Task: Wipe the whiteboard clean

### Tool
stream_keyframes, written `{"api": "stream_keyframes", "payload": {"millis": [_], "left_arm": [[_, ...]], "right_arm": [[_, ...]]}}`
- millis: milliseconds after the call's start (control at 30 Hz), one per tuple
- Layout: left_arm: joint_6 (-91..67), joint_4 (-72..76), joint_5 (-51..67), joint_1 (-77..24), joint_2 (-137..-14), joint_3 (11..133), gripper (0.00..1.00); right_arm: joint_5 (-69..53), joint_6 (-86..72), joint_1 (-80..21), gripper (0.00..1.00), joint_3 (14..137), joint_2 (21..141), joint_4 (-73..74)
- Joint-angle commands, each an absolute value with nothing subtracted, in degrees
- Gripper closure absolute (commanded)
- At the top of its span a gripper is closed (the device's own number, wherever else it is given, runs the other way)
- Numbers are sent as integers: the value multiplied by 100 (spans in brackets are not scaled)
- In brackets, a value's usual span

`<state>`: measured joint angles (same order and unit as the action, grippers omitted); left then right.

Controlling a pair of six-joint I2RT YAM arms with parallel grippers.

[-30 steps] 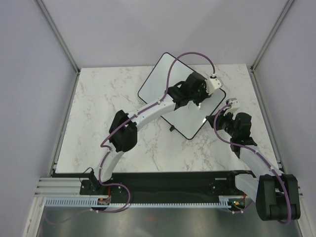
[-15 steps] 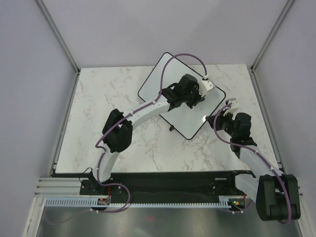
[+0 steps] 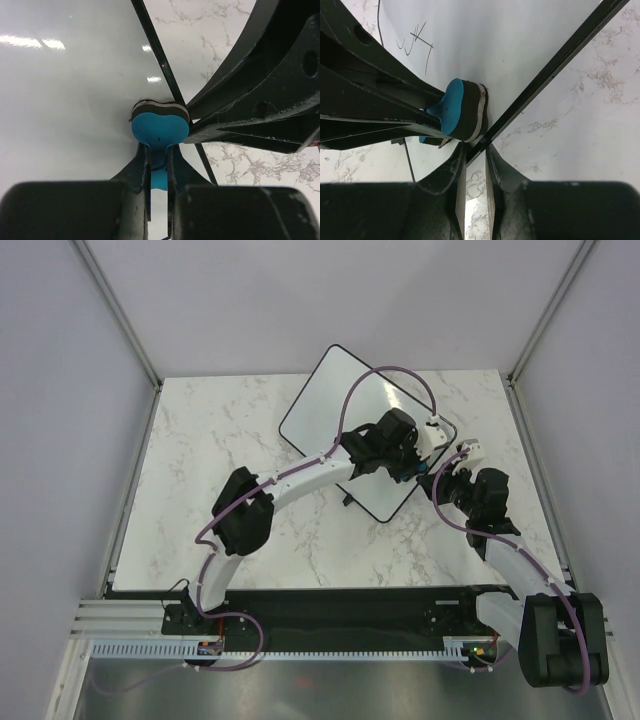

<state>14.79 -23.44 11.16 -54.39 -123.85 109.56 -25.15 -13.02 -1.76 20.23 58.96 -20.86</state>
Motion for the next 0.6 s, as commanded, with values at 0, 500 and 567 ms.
{"api": "stream_keyframes", "payload": {"millis": [0, 500, 567], "left_arm": [[1406, -2505, 890, -5362, -12700, 11101, 98], [1573, -1469, -149, -3737, -12261, 9617, 98], [1608, -1450, -228, -3613, -12269, 9571, 98]], "right_arm": [[-2777, -1020, -272, 100, 2065, 5810, -2356], [-2777, -1019, -273, 100, 2083, 5809, -2373], [-2777, -1011, -272, 100, 2083, 5809, -2373]]}}
